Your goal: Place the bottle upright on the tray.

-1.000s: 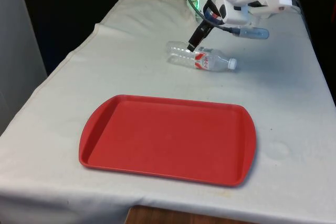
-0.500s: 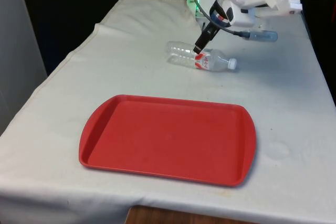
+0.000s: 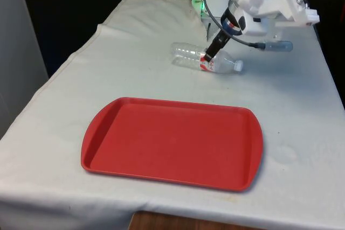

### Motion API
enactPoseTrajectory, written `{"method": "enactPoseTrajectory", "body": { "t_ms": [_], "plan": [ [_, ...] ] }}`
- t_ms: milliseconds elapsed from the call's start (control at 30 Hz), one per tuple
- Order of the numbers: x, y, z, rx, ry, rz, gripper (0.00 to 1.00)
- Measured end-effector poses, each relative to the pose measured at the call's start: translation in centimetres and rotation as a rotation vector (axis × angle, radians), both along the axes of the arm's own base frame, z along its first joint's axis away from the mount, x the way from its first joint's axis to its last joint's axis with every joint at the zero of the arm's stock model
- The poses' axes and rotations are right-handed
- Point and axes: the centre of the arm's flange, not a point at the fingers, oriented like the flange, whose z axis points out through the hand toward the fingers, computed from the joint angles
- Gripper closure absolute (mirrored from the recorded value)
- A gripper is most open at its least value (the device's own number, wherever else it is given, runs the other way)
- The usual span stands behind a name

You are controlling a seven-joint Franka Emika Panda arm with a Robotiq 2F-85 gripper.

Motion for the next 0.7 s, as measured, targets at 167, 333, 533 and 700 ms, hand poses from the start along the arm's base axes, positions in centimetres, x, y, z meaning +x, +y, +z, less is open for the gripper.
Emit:
{"method": "enactPoseTrajectory", "body": {
  "t_ms": [167, 333, 533, 700],
  "plan": [
    [0.3, 0.1, -0.8, -0.013, -0.002, -0.003, 0.0],
    [0.5, 0.1, -1.2, -0.017, 0.001, -0.003, 0.0],
    [0.4, 0.1, -2.2, -0.033, 0.009, -0.005, 0.0],
    [0.3, 0.1, -3.0, -0.051, 0.01, -0.006, 0.0]
  ]
}}
